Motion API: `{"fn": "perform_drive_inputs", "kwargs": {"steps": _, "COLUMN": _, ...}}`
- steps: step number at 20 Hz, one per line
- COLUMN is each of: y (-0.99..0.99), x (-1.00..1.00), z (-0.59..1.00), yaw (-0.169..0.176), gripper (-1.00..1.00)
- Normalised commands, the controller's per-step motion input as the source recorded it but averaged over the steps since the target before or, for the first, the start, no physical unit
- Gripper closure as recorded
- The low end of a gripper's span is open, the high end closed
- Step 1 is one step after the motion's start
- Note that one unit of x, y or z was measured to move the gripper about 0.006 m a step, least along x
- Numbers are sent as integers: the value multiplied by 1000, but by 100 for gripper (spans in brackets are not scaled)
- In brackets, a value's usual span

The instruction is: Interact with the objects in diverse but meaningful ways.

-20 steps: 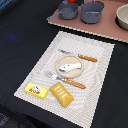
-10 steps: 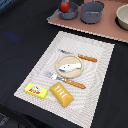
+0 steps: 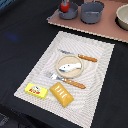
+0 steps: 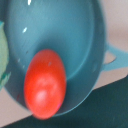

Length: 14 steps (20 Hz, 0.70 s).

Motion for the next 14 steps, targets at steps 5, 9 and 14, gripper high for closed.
{"fn": "perform_drive_inputs", "kwargs": {"steps": 5, "y": -951, "x": 326, "z": 243, "yaw": 0, "gripper": -100}}
{"fn": "perform_drive_inputs", "kwargs": {"steps": 9, "y": -964, "x": 293, "z": 174, "yaw": 0, "gripper": -100}}
{"fn": "perform_drive_inputs", "kwargs": {"steps": 14, "y": -969, "x": 309, "z": 65, "yaw": 0, "gripper": -100}}
